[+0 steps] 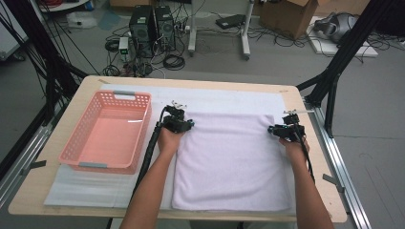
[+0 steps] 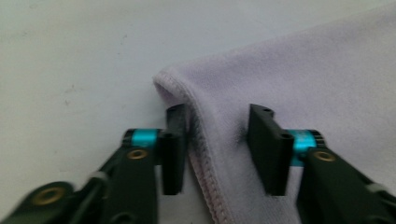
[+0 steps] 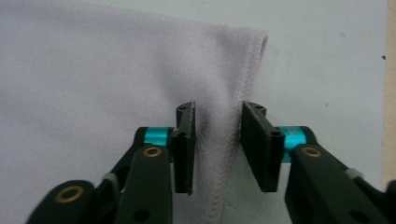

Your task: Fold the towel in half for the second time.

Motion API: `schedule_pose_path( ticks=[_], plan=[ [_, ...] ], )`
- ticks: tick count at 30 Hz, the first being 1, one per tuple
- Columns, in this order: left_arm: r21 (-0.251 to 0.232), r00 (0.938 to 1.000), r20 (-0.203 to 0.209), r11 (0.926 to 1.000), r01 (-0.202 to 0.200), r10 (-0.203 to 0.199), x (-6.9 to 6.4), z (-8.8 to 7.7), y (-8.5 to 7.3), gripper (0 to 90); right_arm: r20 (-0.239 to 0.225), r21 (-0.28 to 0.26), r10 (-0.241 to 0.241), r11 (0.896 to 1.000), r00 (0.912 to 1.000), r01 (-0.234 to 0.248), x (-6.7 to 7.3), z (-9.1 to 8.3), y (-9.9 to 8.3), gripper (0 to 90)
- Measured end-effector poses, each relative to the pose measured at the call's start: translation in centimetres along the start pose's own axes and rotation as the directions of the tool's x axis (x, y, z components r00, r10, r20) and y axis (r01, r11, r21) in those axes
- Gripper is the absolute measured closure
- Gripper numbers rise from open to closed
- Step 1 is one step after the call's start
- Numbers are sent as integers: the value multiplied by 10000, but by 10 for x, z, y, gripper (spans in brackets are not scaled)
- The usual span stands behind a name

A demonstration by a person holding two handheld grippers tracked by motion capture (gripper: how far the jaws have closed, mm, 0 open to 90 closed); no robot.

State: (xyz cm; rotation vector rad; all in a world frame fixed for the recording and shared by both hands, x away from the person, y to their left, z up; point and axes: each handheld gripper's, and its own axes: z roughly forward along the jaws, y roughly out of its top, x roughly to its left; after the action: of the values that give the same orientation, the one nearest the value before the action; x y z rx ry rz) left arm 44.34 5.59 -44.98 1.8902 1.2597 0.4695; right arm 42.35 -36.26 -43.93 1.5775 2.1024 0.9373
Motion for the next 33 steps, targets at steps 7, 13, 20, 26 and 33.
schedule_pose_path(
  ticks=[7,13,20,26,33],
  plan=[
    [-732,9774,1239,9807,1813,-1715,16,-14,5,844,-364,-720,377,9966,9986,-402,-5,-11,0,862],
    [-2162,9704,1782,9557,1999,-1627,17,-35,16,843,-559,-2601,373,9643,9977,-506,-4,-33,7,861],
    [-2056,9688,2070,9621,1791,-1361,15,-47,0,835,-1067,-2411,9,9701,9943,-268,0,-47,5,856],
    [-2006,9614,2413,9624,1830,-1325,12,-64,-12,835,-1404,-2682,-319,9633,9896,-70,6,-67,-1,856],
    [-1952,9607,2722,9745,1111,-550,-3,-87,-21,830,-1712,-2542,-385,9671,9845,-64,7,-81,-33,854]
  ],
)
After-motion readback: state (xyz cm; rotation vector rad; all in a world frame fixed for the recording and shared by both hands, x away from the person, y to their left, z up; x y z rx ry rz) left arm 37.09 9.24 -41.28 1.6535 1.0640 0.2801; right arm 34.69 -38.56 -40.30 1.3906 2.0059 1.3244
